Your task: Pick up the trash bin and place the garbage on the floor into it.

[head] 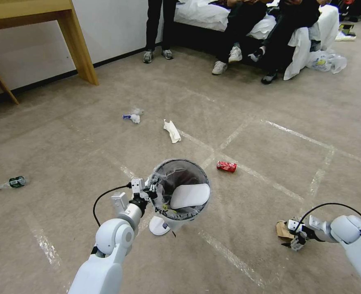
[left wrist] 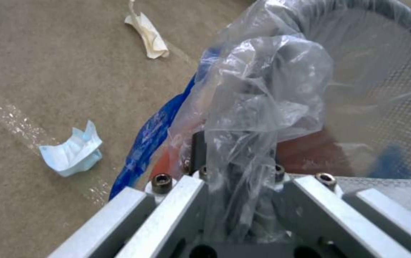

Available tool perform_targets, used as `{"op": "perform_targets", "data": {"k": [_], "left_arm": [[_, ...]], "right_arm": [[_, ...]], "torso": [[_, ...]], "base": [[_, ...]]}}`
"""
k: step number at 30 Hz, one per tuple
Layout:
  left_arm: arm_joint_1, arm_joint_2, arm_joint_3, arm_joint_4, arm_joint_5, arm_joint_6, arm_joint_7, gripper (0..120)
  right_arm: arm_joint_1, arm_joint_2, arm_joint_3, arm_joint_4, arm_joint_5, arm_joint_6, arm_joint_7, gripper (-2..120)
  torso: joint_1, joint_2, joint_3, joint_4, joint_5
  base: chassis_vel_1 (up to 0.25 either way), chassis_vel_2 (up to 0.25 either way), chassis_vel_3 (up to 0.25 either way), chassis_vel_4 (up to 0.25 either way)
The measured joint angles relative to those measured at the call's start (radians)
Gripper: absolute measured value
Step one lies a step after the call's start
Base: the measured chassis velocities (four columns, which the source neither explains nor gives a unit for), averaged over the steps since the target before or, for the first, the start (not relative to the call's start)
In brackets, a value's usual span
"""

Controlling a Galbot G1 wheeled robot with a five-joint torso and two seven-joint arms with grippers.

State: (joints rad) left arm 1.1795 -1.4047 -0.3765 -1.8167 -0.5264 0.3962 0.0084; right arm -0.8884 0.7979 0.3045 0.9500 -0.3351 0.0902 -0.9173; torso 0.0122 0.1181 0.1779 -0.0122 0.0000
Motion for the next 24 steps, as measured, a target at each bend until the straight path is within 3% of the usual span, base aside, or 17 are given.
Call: {"op": "perform_targets", "data": {"k": [24], "left_arm": [[-0.003, -0.007, -0.001, 0.010, 0.002, -0.001, 0.000, 1]], "right_arm": [[0.113, 0.051, -0.007, -0.176, -0.044, 0.041, 0.026, 100]], "torso": [[0.000, 0.000, 0.000, 0.0001, 0.0000]], "base": [[0.000, 0.000, 0.000, 0.000]]}}
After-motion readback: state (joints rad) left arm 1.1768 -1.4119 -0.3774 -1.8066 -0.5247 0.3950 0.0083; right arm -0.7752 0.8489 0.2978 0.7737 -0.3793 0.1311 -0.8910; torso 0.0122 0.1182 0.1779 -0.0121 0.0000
